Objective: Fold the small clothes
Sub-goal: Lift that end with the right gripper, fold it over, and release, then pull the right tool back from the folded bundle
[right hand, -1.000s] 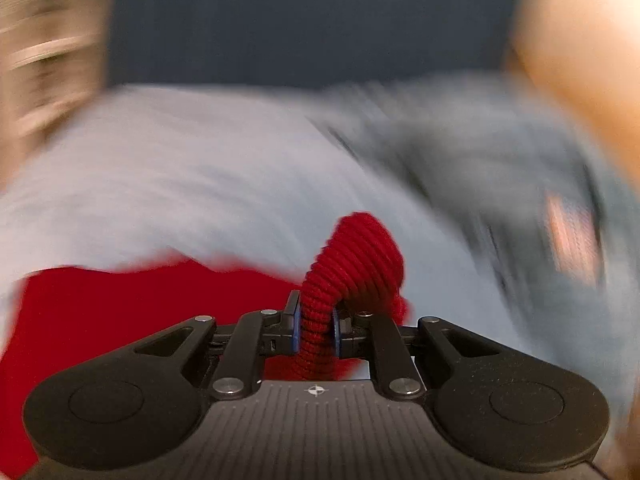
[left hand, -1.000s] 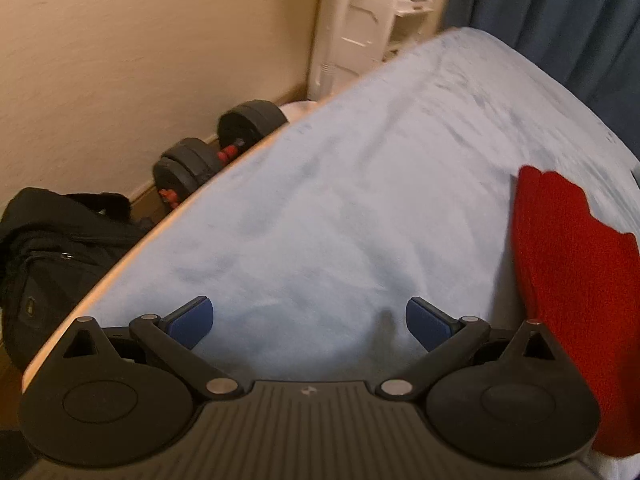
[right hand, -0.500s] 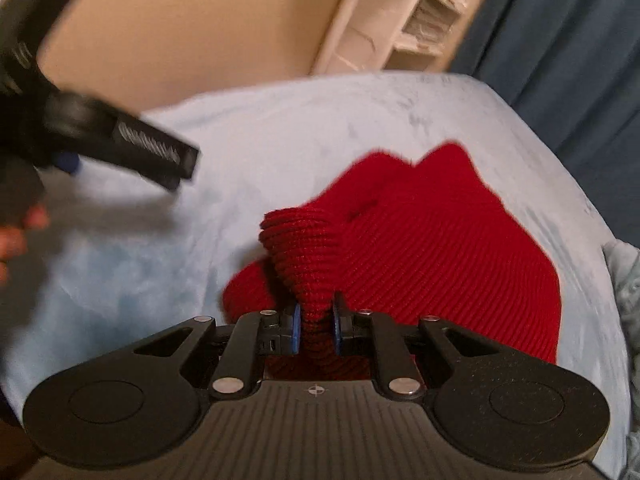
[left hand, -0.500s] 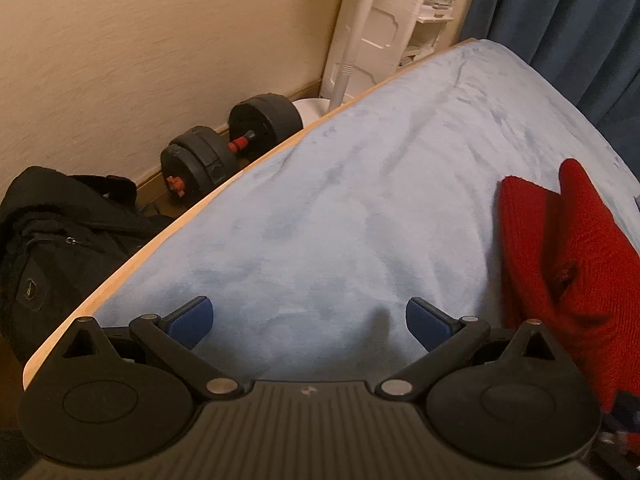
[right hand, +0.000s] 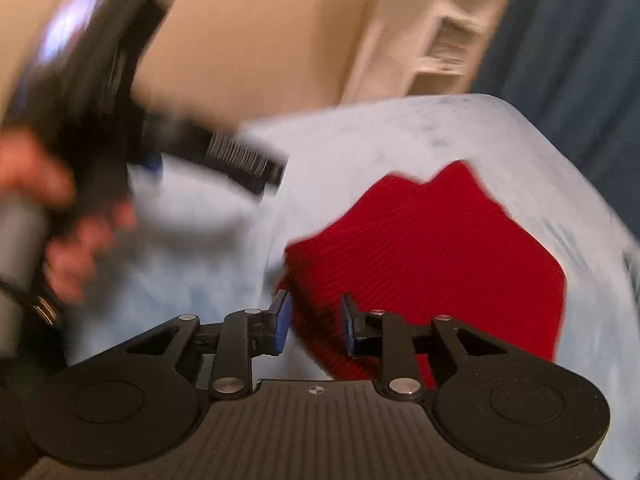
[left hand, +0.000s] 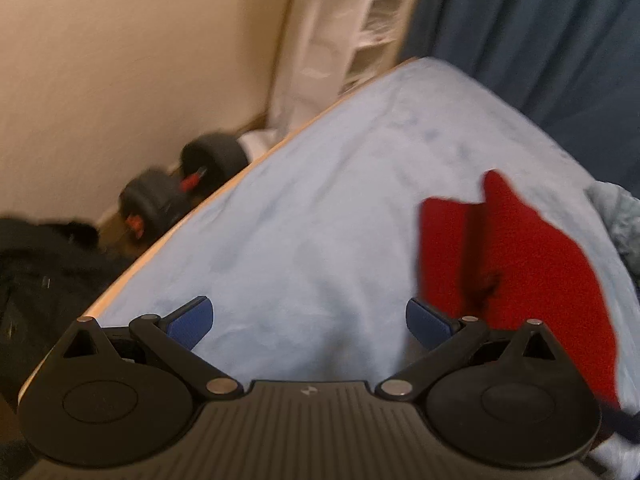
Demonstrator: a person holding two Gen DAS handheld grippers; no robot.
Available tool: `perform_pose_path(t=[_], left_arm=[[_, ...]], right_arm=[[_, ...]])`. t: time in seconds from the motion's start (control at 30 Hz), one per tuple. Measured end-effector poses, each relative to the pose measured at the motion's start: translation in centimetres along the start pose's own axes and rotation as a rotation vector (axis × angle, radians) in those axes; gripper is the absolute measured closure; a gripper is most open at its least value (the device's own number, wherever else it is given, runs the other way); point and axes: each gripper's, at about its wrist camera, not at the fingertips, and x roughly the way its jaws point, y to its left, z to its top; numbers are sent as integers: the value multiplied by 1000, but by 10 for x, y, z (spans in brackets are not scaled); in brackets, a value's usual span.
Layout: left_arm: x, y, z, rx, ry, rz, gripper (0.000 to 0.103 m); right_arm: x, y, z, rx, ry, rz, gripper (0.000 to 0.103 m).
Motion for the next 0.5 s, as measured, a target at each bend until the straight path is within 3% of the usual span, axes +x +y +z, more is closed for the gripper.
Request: perform_pose_path(t=[0.1, 0.17, 0.23, 0.33, 0.37, 0.5], left_arm=[[-8, -21, 6, 40, -15, -52, 0], [-6, -40, 4, 89, 4, -58, 0], [3, -61, -3, 184, 34, -39, 0], [20, -76, -31, 312, 67, 95, 0], [19, -75, -41, 333, 61, 103, 0], [-7, -63, -43, 336, 39, 125, 0]], right_arm=[[-29, -39, -1, 192, -62, -111, 70], [-27, -69, -4, 281, -39, -214, 70], [-10, -95, -11, 353, 24, -257, 70], [26, -101, -44, 351, 191, -241, 70], [33, -94, -56, 328, 217, -245, 69], [22, -66, -77, 244, 225, -252, 70]])
